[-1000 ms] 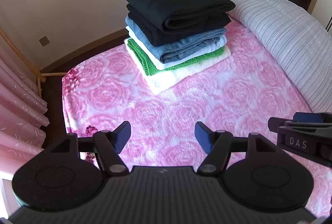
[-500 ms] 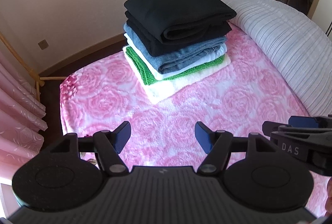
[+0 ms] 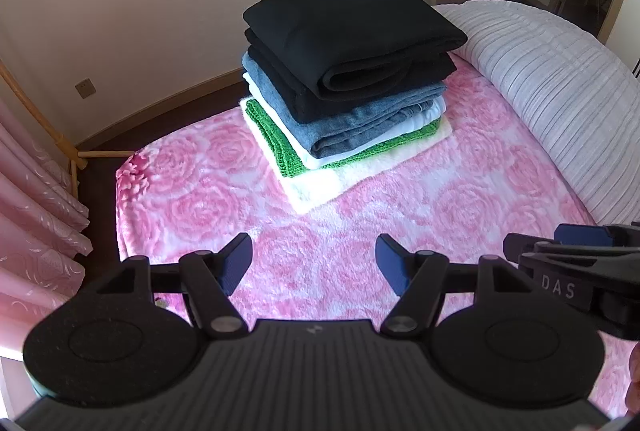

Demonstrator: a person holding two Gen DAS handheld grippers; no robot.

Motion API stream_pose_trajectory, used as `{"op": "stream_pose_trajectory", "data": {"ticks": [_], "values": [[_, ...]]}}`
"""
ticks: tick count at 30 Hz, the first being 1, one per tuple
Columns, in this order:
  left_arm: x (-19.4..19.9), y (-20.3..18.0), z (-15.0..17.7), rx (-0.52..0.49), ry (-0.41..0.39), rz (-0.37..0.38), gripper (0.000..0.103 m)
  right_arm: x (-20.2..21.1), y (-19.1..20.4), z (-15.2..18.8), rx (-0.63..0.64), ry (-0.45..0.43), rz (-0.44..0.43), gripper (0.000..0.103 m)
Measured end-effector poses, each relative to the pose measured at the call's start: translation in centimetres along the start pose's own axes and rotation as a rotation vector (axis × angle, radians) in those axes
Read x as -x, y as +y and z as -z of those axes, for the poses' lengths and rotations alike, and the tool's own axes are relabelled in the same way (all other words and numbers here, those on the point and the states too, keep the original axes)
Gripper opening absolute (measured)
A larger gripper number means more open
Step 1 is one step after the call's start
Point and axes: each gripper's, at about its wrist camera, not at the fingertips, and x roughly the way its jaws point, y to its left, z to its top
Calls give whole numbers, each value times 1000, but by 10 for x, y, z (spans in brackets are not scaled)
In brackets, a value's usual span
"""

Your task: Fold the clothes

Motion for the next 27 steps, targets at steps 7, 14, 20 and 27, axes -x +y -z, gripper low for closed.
{"op": "stream_pose_trajectory", "data": {"ticks": [7,14,20,27], "values": [[-7,0,-6,-3,-3,-1,65,-6,0,-8,-1,-3,-5,50],[-15,-1,-13,-22,-9,-18,65,-13,-1,-16,-2,-4,-6,50],[-21,0,-19,-24,-11,-23,65,-18,1,-23,-4,-3,-8,50],[-25,4,-23,-21,-9,-28,65,-21,6,-28,0,-5,-10,50]]}}
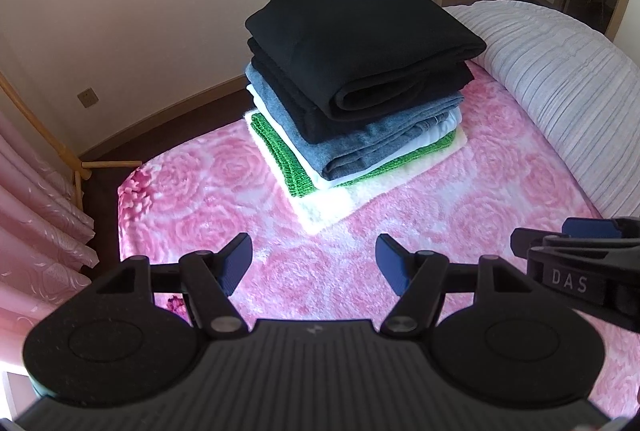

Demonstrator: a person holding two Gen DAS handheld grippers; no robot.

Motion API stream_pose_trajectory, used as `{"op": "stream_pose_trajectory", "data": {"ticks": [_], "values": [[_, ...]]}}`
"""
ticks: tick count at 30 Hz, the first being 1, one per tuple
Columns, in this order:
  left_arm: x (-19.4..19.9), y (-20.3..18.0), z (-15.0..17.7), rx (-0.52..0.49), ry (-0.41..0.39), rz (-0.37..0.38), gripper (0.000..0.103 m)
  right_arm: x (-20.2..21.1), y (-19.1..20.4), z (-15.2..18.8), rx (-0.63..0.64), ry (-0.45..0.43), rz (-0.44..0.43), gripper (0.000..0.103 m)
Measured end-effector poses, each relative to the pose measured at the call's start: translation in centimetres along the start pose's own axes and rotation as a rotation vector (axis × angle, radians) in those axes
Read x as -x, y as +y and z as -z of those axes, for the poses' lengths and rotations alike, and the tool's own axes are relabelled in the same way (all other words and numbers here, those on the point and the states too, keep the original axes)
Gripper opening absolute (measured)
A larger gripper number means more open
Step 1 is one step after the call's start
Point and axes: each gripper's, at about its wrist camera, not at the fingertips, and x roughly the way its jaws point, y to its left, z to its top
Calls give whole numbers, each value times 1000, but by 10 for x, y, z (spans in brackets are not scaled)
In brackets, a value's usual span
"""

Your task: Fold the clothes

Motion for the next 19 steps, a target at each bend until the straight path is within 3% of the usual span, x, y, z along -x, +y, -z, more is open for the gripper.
{"op": "stream_pose_trajectory", "data": {"ticks": [19], "values": [[27,20,-3,-8,-59,-1,65,27,27,2,12,-33,15,50]]}}
